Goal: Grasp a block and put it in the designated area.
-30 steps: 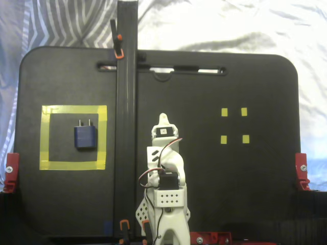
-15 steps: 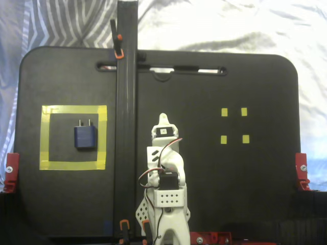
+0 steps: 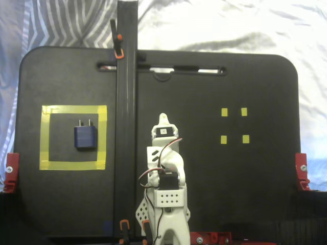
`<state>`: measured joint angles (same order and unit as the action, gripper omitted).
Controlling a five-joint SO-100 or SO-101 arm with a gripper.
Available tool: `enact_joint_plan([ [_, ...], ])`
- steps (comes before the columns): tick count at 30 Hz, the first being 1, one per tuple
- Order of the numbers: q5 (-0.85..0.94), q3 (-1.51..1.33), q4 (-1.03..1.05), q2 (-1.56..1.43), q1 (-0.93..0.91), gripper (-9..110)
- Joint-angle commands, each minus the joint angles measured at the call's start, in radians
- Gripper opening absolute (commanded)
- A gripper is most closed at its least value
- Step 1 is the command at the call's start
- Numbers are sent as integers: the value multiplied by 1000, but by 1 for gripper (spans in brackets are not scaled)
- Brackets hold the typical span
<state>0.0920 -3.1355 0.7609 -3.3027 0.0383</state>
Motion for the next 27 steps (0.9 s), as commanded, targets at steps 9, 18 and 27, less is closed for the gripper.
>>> enact_joint_plan([
  [9,-8,-8,0,-8,2,0],
  [18,-21,-8,0,-8,-12,0],
  [27,-31,-8,2,-8,-17,0],
])
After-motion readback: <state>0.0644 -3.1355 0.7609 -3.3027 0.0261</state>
